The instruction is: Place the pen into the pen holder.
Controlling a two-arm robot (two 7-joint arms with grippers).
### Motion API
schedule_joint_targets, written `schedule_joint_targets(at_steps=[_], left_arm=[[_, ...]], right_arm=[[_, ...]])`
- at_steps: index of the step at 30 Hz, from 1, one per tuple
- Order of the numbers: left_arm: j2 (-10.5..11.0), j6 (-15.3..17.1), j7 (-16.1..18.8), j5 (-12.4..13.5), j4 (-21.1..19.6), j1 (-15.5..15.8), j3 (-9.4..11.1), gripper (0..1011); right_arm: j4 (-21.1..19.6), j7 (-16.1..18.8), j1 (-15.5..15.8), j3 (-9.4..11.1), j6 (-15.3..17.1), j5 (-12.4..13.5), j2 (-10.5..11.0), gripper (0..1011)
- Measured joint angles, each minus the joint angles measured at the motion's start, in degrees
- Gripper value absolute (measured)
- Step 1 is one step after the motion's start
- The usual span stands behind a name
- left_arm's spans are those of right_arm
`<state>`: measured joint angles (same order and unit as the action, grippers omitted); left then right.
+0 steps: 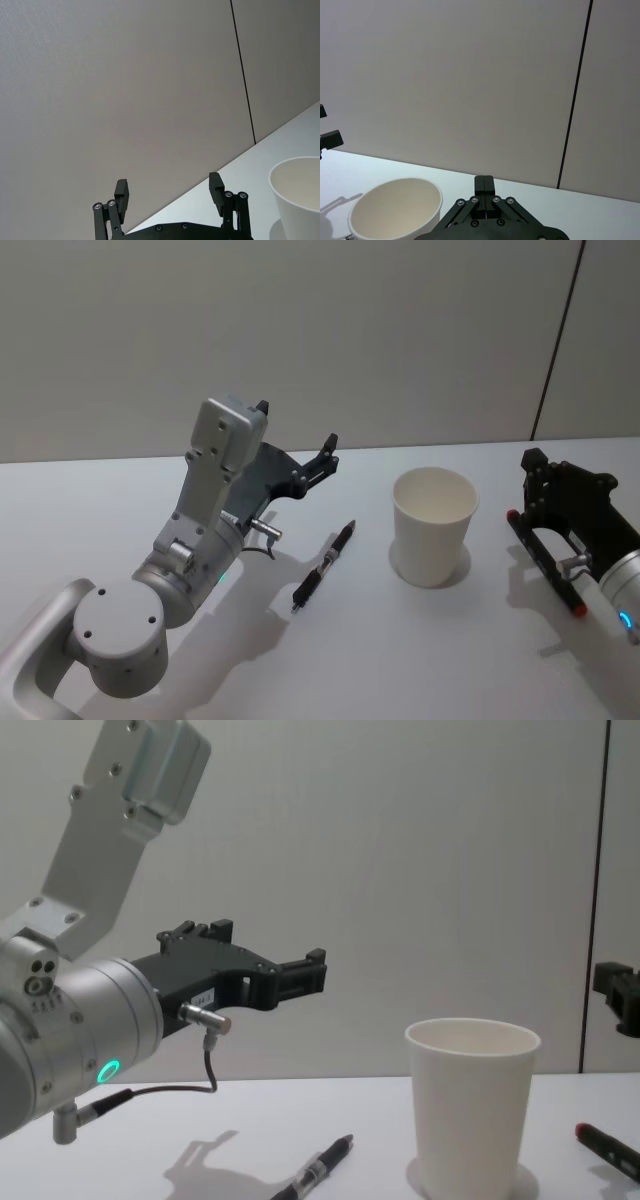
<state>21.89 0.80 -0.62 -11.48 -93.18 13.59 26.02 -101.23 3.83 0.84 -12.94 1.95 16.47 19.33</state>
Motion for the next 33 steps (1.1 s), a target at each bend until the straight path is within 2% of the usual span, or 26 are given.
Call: schedule_joint_targets(at_steps=[8, 11, 16, 18, 19, 20, 21, 25, 26, 29, 30, 33], left_arm=[[0.0, 0.0, 0.0, 0.0, 0.0, 0.0, 0.0, 1000], [0.0, 0.0, 0.0, 0.0, 0.0, 0.0, 0.0, 1000], [0.0, 0.0, 0.0, 0.0, 0.0, 0.0, 0.0, 1000], [0.0, 0.0, 0.0, 0.0, 0.0, 0.0, 0.0, 1000], [0.0, 0.0, 0.0, 0.0, 0.0, 0.0, 0.0, 1000], [0.0, 0.0, 0.0, 0.0, 0.0, 0.0, 0.0, 1000], [0.0, 0.0, 0.0, 0.0, 0.0, 0.0, 0.0, 1000], [0.0, 0.0, 0.0, 0.0, 0.0, 0.0, 0.0, 1000], [0.0, 0.0, 0.0, 0.0, 0.0, 0.0, 0.0, 1000], [0.0, 0.0, 0.0, 0.0, 0.0, 0.0, 0.0, 1000], [0.0, 0.0, 0.0, 0.0, 0.0, 0.0, 0.0, 1000], [0.0, 0.0, 0.0, 0.0, 0.0, 0.0, 0.0, 1000]], right_arm=[[0.0, 0.0, 0.0, 0.0, 0.0, 0.0, 0.0, 16], [0.0, 0.0, 0.0, 0.0, 0.0, 0.0, 0.0, 118], [0.0, 0.0, 0.0, 0.0, 0.0, 0.0, 0.0, 201], [0.0, 0.0, 0.0, 0.0, 0.0, 0.0, 0.0, 295], [0.0, 0.0, 0.0, 0.0, 0.0, 0.0, 0.0, 306], [0.0, 0.0, 0.0, 0.0, 0.0, 0.0, 0.0, 374], [0.0, 0.0, 0.0, 0.0, 0.0, 0.0, 0.0, 374], [0.0, 0.0, 0.0, 0.0, 0.0, 0.0, 0.0, 496], [0.0, 0.0, 0.0, 0.0, 0.0, 0.0, 0.0, 556], [0.0, 0.0, 0.0, 0.0, 0.0, 0.0, 0.0, 617], [0.0, 0.0, 0.0, 0.0, 0.0, 0.0, 0.0, 695], [0.0, 0.0, 0.0, 0.0, 0.0, 0.0, 0.0, 755]])
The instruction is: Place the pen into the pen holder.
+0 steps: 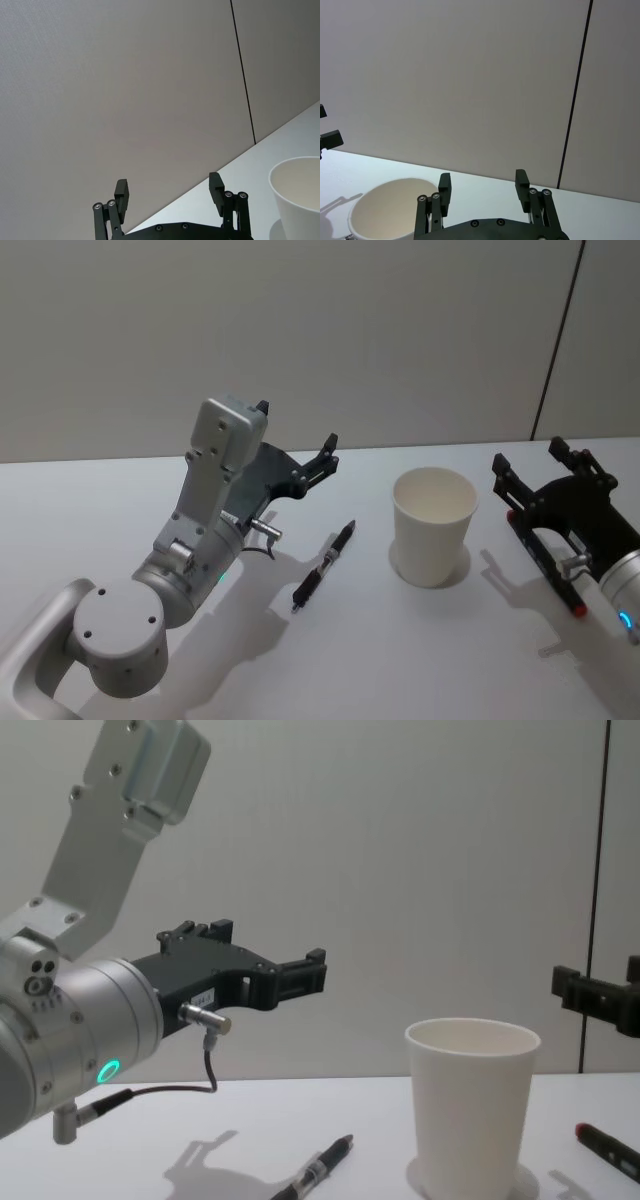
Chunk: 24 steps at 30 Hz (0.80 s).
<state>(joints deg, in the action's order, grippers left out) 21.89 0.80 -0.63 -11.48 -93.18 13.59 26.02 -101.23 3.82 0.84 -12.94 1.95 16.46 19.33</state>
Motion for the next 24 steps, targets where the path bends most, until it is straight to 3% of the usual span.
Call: schedule_joint_targets(at_steps=[8, 17, 21, 24], left_arm=[[0.0, 0.0, 0.0, 0.0, 0.0, 0.0, 0.0, 1000], [0.0, 0.0, 0.0, 0.0, 0.0, 0.0, 0.0, 999], [0.0, 0.0, 0.0, 0.0, 0.0, 0.0, 0.0, 1000], [0.0, 0.0, 0.0, 0.0, 0.0, 0.0, 0.0, 1000]], right_arm=[[0.0, 0.0, 0.0, 0.0, 0.0, 0.0, 0.0, 993], [-0.5, 0.18, -0.17, 0.54, 1.52, 1.14, 0.32, 1001], [-1.37, 0.29, -0.68, 1.82, 4.03, 3.32, 1.38, 1001], [-2.35, 0.22, -1.48, 3.72, 7.54, 6.35, 3.02, 1001]])
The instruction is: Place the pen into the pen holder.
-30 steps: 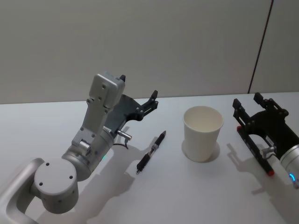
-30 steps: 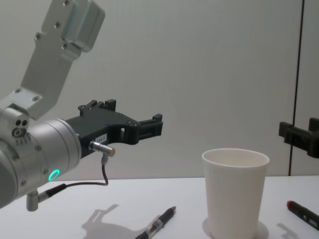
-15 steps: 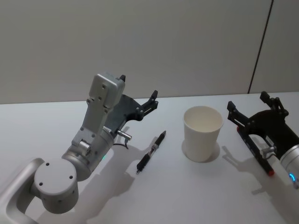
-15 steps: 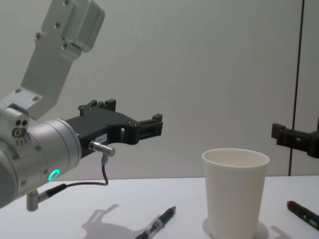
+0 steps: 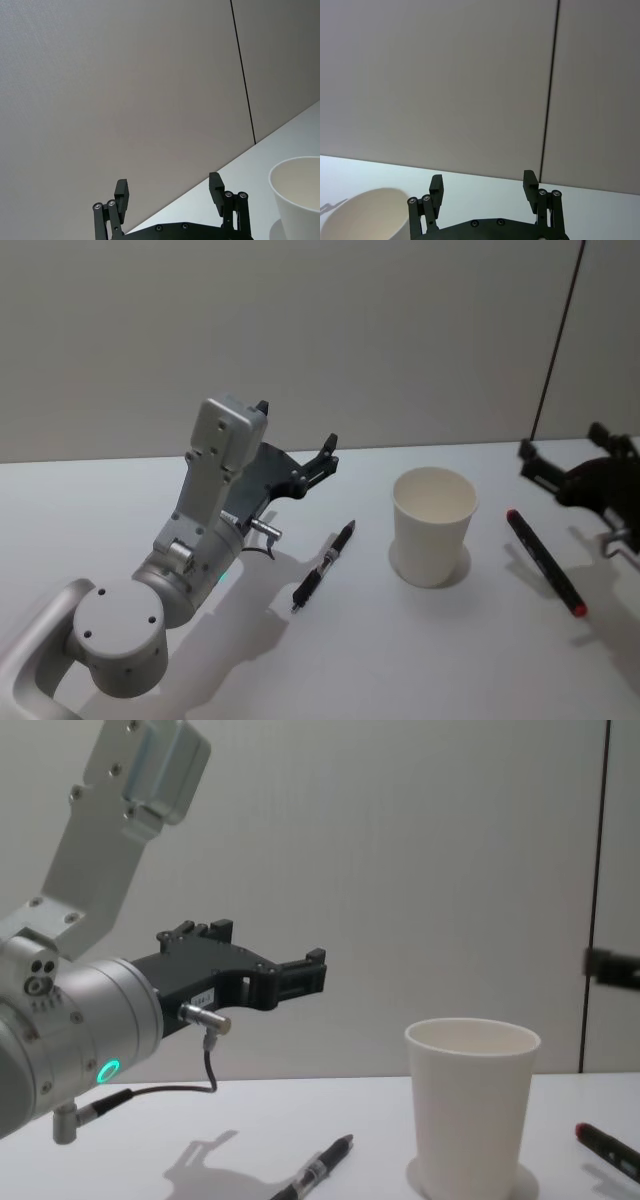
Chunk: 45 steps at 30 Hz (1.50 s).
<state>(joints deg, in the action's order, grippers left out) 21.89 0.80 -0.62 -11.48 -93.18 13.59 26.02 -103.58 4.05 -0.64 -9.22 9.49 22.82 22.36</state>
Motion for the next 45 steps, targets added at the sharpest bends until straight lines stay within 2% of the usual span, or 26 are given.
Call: schedule_joint_targets(at_steps=[1, 4, 7, 11, 12, 14, 17, 20, 21, 27, 33, 45], left_arm=[[0.0, 0.0, 0.0, 0.0, 0.0, 0.0, 0.0, 1000], [0.0, 0.0, 0.0, 0.0, 0.0, 0.0, 0.0, 1000], [0.0, 0.0, 0.0, 0.0, 0.0, 0.0, 0.0, 1000], [0.0, 0.0, 0.0, 0.0, 0.0, 0.0, 0.0, 1000], [0.0, 0.0, 0.0, 0.0, 0.0, 0.0, 0.0, 1000], [0.0, 0.0, 0.0, 0.0, 0.0, 0.0, 0.0, 1000], [0.0, 0.0, 0.0, 0.0, 0.0, 0.0, 0.0, 1000], [0.0, 0.0, 0.0, 0.0, 0.0, 0.0, 0.0, 1000], [0.0, 0.0, 0.0, 0.0, 0.0, 0.0, 0.0, 1000], [0.0, 0.0, 0.0, 0.0, 0.0, 0.0, 0.0, 999], [0.0, 0.0, 0.0, 0.0, 0.0, 0.0, 0.0, 1000], [0.0, 0.0, 0.0, 0.0, 0.0, 0.0, 0.0, 1000]], right_arm=[[0.0, 0.0, 0.0, 0.0, 0.0, 0.0, 0.0, 1001], [-0.89, -0.67, -1.02, 2.03, 4.3, 3.46, 1.74, 1001], [-1.43, -1.22, -1.79, 3.46, 7.17, 5.56, 2.95, 1002], [-2.13, -2.25, -3.11, 5.4, 12.76, 9.11, 4.74, 1001], [-2.13, -2.25, -3.11, 5.4, 12.76, 9.11, 4.74, 1001], [-2.45, -2.82, -4.06, 6.35, 16.52, 11.11, 5.71, 1001], [-2.62, -3.2, -4.75, 6.74, 19.22, 12.23, 6.18, 1001], [-2.82, -3.61, -6.05, 6.9, 23.84, 13.35, 6.64, 1001], [-2.82, -3.61, -6.05, 6.9, 23.84, 13.35, 6.64, 1001], [-2.73, -3.43, -8.01, 5.53, 30.04, 12.89, 6.51, 1002], [-1.65, -2.89, -9.2, 3.73, 32.85, 10.88, 5.74, 1001], [1.59, -2.02, -10.66, 0.51, 33.42, 6.02, 3.75, 1001]])
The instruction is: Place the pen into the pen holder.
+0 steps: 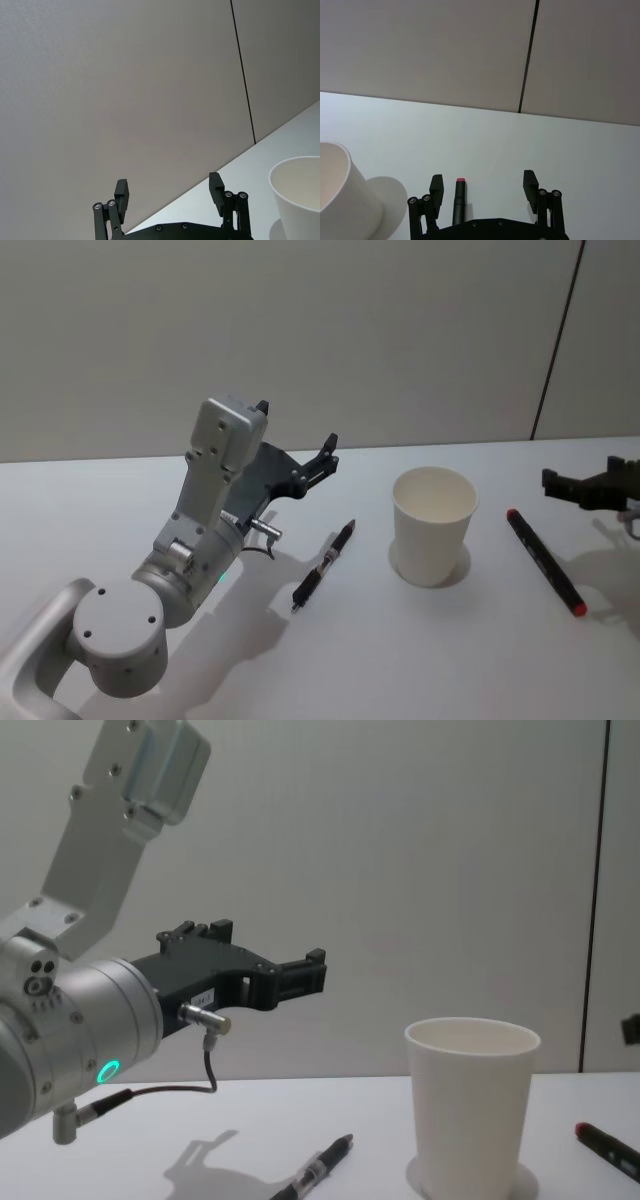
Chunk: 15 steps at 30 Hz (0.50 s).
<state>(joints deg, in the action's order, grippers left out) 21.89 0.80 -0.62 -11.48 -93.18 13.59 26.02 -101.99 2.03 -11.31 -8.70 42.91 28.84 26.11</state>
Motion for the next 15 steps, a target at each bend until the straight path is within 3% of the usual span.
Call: schedule_joint_targets(at_steps=[15], left_arm=[[0.0, 0.0, 0.0, 0.0, 0.0, 0.0, 0.0, 1000]], right_arm=[[5.68, 1.51, -0.98, -3.64, -4.2, -4.91, -3.25, 1001]])
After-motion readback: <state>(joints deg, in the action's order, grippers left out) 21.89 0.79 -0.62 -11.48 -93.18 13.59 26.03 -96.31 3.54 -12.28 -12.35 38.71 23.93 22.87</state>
